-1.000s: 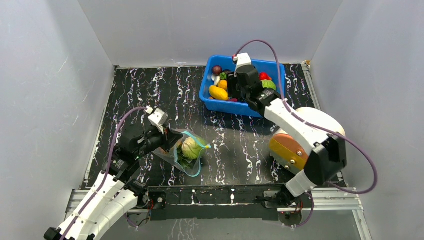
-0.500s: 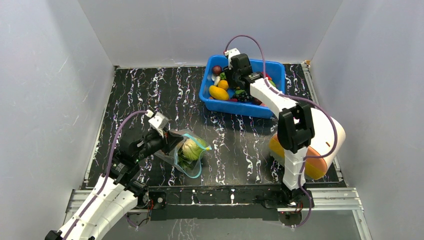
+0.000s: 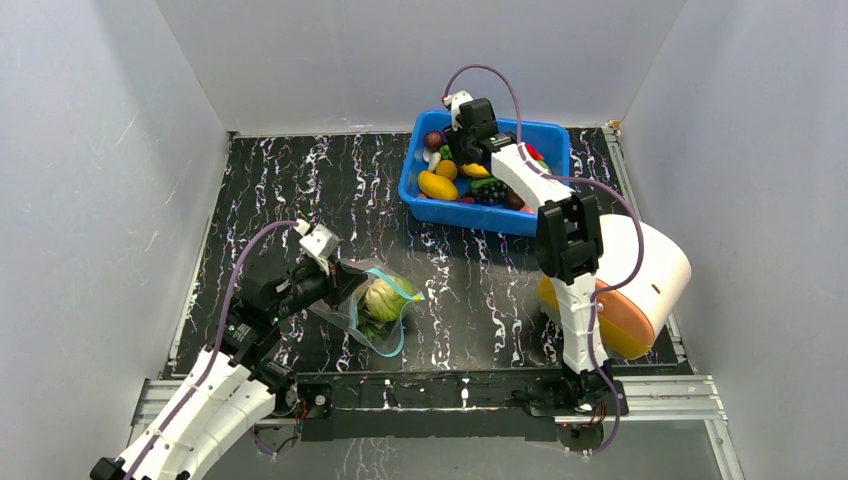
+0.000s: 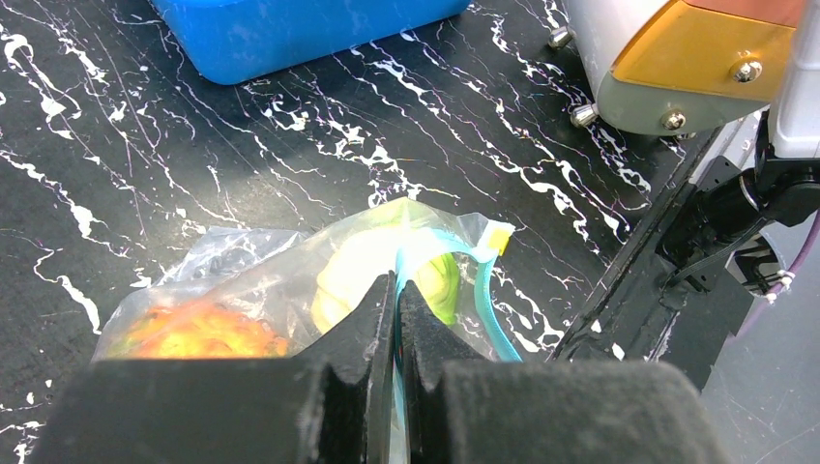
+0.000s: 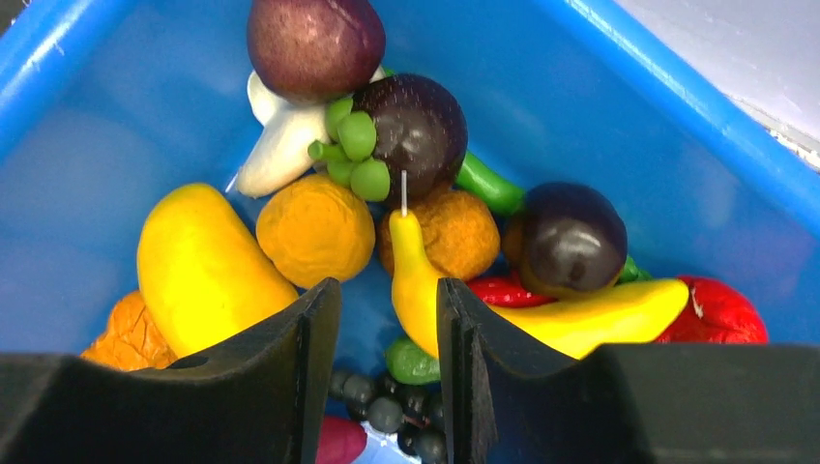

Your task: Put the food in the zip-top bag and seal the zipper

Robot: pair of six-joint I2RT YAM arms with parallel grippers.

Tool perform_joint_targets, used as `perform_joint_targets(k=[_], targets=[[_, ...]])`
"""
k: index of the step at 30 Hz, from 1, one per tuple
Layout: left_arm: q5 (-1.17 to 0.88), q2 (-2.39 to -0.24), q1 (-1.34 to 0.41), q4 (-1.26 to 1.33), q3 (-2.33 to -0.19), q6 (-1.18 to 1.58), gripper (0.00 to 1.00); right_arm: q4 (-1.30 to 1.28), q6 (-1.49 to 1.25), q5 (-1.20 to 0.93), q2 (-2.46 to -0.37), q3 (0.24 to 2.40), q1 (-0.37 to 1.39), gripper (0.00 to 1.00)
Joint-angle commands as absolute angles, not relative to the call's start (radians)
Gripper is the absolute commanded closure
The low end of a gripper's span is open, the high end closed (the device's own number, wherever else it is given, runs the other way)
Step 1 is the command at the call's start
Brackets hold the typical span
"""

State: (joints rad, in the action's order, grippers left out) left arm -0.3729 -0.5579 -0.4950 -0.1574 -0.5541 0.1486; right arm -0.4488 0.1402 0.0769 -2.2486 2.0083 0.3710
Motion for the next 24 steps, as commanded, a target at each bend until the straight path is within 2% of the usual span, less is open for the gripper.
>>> perform_joint_targets(k=[1, 6, 17, 21, 24], targets=[[-0.388, -0.554, -0.499, -0.128, -0.556, 0.135, 1.00, -0.425, 0.166, 0.065, -2.299, 2.124, 0.368, 0.62], [-0.385, -0.556, -0.499, -0.130, -0.555, 0.138, 1.00, -0.397, 0.185, 0.085, -2.330, 2.125, 0.364, 0.65], [-0.400, -0.567, -0.498, -0.124, -0.555, 0.137, 1.00, -0.392, 0.204, 0.116, -2.399, 2.128, 0.355, 0.66], [-0.400, -0.569, -0.499, -0.124, -0.555, 0.137, 1.00, -0.380, 0.216, 0.113, -2.395, 2.120, 0.350, 0.75], [-0.399, -0.568, -0.499, -0.124, -0.554, 0.137, 1.00, -0.352, 0.232, 0.124, -2.375, 2.101, 0.349, 0.74]])
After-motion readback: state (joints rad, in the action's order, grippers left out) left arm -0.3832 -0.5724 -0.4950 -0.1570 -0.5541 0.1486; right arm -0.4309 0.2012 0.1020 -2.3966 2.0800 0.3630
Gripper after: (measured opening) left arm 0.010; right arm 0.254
